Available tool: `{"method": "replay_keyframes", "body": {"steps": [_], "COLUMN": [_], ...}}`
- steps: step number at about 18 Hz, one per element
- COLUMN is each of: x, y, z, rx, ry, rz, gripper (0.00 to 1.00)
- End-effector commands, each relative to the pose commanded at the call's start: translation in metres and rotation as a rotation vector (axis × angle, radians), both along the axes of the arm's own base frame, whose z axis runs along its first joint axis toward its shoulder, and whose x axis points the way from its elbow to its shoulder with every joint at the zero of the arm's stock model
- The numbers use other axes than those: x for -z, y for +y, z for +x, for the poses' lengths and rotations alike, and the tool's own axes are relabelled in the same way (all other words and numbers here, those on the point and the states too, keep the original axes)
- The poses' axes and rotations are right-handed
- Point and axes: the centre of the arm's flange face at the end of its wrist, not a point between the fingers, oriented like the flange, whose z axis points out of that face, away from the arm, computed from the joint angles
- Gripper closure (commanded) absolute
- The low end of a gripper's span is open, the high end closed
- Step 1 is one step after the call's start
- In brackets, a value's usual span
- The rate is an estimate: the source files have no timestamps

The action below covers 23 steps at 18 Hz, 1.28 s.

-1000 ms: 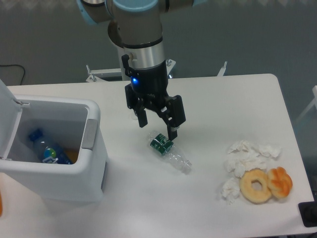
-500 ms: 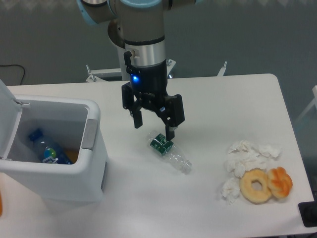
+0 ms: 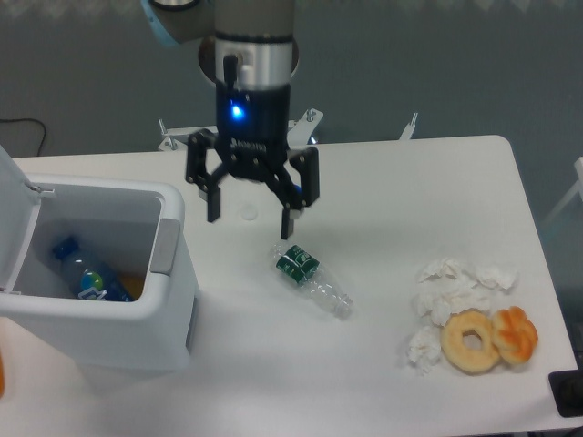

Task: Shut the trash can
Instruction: 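Raise the gripper and swing it toward the open trash can lid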

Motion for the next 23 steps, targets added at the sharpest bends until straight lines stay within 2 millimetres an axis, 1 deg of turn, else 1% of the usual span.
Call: {"method": "replay_keyframes", "body": {"steps": [2, 4, 7, 11, 13, 17, 20, 22, 23], "x": [-0.014, -0.026, -0.034, -0.041, -0.044, -0.046, -0.048, -0.049, -0.049], "y": [-0.006, -0.010, -0.004, 0.005, 0.011, 0.023, 0.030, 0.030, 0.032], "z": [0.010, 0.016, 0.038, 0.063, 0.079, 0.114, 0.133, 0.139, 0.146], "rx": [-0.102, -0.144, -0.130, -0.150, -0.115, 0.024, 0.107, 0.126, 0.140], "ry": [-0.076, -0.104, -0.123, -0.203, -0.248, -0.358, -0.446, -0.457, -0.459], "rz": [0.049, 0.078, 0.097, 0.130, 0.152, 0.192, 0.220, 0.224, 0.222], "gripper": [0.00, 0.00, 0.00, 0.00, 0.00, 0.00, 0.00, 0.00, 0.00]}}
